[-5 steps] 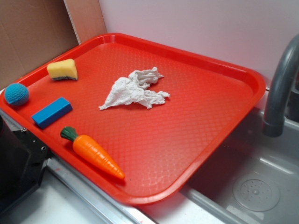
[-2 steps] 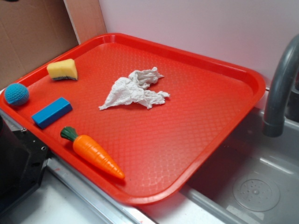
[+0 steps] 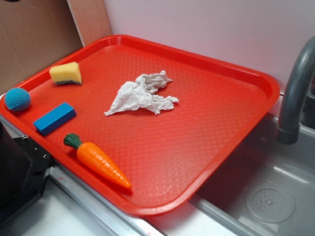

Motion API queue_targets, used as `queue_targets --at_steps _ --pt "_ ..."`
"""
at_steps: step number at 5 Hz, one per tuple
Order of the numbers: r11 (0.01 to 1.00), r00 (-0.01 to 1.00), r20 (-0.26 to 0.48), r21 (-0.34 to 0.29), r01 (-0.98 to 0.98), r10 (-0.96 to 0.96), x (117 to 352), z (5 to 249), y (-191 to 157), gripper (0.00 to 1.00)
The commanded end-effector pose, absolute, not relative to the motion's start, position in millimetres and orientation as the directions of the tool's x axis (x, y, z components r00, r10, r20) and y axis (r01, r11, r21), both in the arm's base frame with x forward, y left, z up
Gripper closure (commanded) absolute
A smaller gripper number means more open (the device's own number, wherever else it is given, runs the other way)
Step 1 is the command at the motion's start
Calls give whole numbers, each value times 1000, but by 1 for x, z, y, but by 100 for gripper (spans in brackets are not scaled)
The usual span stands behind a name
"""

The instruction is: Grab the green sponge.

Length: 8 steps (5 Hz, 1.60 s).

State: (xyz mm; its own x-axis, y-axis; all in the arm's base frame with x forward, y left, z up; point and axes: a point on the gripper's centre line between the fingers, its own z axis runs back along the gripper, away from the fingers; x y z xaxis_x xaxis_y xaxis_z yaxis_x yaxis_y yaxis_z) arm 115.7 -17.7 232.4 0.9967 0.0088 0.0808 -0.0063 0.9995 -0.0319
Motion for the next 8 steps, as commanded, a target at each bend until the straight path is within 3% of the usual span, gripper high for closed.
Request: queue_targets --at_steps 1,2,6,7,8 --pt "881 877 121 162 444 -465 170 200 44 0" --pt "770 781 29 197 607 -624 186 172 80 0" --pt "770 781 29 197 607 -624 186 172 80 0" --pt "729 739 18 184 659 -673 214 130 103 0" --pt "659 672 20 217 720 -740 222 105 114 0"
